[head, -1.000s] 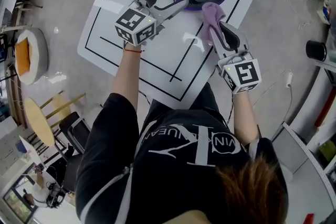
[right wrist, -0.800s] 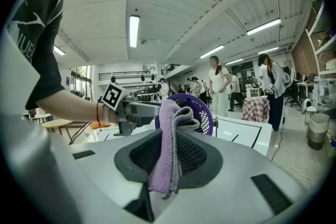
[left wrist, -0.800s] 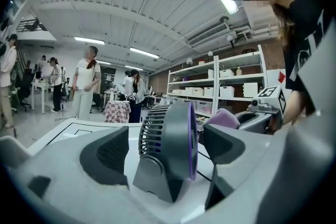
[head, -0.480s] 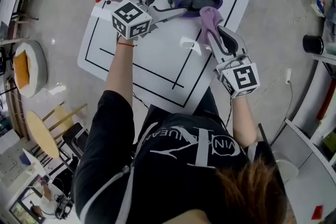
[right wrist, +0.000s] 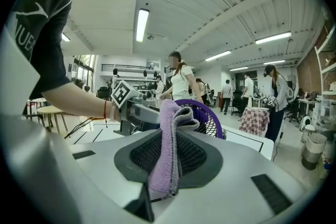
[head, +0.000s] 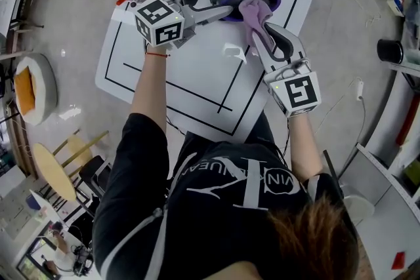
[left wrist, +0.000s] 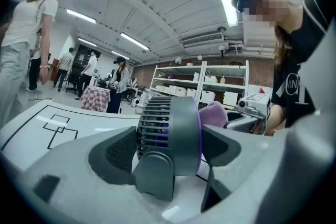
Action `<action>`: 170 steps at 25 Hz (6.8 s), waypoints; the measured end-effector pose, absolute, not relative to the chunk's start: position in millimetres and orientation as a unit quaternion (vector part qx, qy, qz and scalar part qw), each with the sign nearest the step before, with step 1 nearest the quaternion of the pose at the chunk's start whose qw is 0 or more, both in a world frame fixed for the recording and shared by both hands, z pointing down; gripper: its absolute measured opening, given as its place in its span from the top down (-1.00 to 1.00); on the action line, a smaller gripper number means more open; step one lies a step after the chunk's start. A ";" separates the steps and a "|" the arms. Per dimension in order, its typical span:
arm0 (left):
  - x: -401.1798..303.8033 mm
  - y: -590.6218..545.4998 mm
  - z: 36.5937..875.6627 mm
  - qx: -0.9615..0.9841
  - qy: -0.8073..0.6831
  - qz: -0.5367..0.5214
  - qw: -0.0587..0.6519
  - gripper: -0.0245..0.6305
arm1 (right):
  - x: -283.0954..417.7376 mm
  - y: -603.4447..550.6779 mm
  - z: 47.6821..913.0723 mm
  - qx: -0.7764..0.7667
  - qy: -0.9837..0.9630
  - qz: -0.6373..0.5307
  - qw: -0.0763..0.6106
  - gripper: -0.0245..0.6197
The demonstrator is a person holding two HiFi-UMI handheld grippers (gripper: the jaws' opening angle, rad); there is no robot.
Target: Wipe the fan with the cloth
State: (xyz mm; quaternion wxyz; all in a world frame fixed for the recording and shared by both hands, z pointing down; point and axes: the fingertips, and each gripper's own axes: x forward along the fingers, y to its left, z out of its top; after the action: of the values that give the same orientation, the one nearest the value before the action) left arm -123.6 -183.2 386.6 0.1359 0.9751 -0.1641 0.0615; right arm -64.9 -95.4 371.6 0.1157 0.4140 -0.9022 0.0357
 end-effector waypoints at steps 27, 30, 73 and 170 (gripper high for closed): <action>-125.9 -183.2 385.2 0.973 -0.174 0.014 0.151 -0.21 | -37.7 -136.7 361.2 0.500 -0.835 -0.029 0.228 0.70; -126.7 -183.8 384.5 0.972 -0.179 0.007 0.155 -0.21 | -27.3 -137.4 372.3 0.518 -0.823 -0.002 0.232 0.71; -145.6 -164.1 458.9 0.927 -0.277 0.249 -0.034 0.37 | -124.6 -108.1 412.5 0.350 -0.894 0.102 0.260 0.71; -146.6 -163.2 464.1 0.912 -0.347 0.217 0.038 0.54 | -43.6 -177.8 298.3 0.475 -0.831 -0.061 0.282 0.74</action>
State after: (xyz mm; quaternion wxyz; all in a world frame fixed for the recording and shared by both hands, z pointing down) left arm -146.6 -163.2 464.1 0.0382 0.9118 -0.3465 0.2169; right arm -43.6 -177.8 298.3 0.2823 0.4753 -0.8310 -0.0615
